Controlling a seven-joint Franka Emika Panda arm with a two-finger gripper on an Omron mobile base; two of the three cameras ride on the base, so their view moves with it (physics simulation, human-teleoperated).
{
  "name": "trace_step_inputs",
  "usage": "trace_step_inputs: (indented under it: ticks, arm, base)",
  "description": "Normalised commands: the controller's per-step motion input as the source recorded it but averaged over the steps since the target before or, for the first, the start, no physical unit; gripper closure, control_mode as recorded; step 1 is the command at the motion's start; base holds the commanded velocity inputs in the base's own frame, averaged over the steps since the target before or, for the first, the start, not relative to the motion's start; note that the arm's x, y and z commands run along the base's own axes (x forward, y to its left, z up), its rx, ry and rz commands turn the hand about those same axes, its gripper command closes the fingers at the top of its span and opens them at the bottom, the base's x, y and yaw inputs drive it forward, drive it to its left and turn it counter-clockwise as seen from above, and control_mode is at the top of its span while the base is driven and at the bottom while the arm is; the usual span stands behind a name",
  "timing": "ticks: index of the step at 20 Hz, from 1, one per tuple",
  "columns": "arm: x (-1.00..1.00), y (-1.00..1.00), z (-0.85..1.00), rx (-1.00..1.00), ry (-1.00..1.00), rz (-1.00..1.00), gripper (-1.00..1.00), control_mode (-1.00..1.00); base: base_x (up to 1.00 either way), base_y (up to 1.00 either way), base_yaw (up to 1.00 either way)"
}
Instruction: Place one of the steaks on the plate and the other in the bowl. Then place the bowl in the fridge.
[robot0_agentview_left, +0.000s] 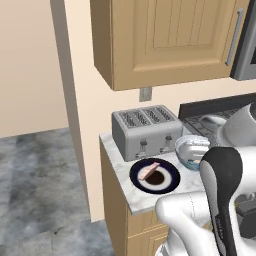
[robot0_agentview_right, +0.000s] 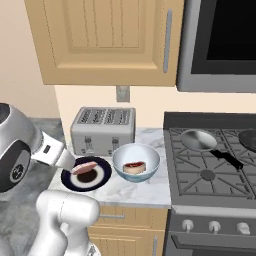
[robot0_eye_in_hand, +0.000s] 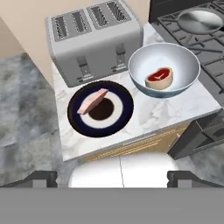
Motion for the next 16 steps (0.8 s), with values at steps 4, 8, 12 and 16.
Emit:
trace_step_inputs:
  ticks: [4,8,12,16]
  arm:
    - [0.00,0.00,0.00,0.00,0.00,0.00,-1.00,1.00]
    - [0.00,0.00,0.00,0.00,0.00,0.00,-1.00,1.00]
    - [0.00,0.00,0.00,0.00,0.00,0.00,-1.00,1.00]
    - [0.00,0.00,0.00,0.00,0.00,0.00,-1.00,1.00]
  base:
    - [-0.24,-0.58,-0.02]
    - [0.09,-0.84,-0.46]
    - [0.00,0.00,-1.00]
    - [0.00,0.00,-1.00]
